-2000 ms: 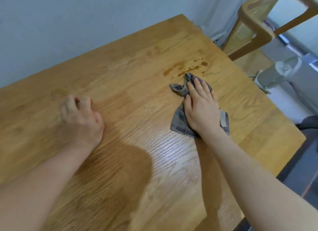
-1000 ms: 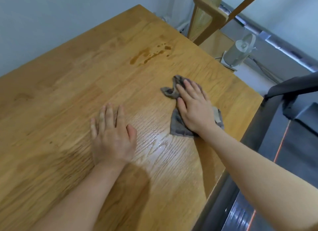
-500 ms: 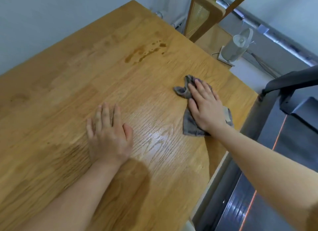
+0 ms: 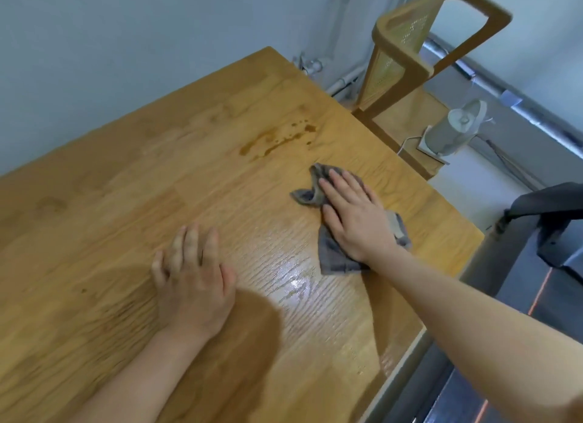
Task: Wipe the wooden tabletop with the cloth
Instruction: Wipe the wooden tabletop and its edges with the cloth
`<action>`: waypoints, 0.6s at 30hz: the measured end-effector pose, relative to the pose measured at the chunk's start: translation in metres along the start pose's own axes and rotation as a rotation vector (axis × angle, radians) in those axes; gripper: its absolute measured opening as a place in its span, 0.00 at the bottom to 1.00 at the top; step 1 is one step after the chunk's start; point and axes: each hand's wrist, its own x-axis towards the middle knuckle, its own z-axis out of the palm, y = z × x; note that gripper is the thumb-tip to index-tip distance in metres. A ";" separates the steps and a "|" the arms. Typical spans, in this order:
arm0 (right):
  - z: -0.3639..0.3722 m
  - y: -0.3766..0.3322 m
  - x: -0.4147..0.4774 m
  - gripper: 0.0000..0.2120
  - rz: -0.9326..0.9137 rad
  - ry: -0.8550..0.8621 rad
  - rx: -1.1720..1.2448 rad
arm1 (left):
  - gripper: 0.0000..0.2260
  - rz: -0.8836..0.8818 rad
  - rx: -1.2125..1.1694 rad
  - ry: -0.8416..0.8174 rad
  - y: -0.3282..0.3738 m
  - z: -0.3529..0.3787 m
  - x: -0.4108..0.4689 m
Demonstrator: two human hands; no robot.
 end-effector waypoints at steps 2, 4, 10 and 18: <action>-0.007 0.040 0.034 0.27 0.181 0.005 -0.016 | 0.24 -0.016 -0.010 -0.029 0.003 -0.003 0.015; -0.013 0.058 0.065 0.27 0.305 0.001 0.001 | 0.23 -0.035 -0.004 -0.045 0.004 -0.002 0.037; -0.004 0.001 0.056 0.29 0.070 0.025 -0.019 | 0.24 -0.225 -0.026 0.066 0.004 0.000 0.092; 0.013 -0.078 0.097 0.28 -0.362 -0.040 0.039 | 0.26 -0.263 0.036 0.084 0.006 -0.002 0.095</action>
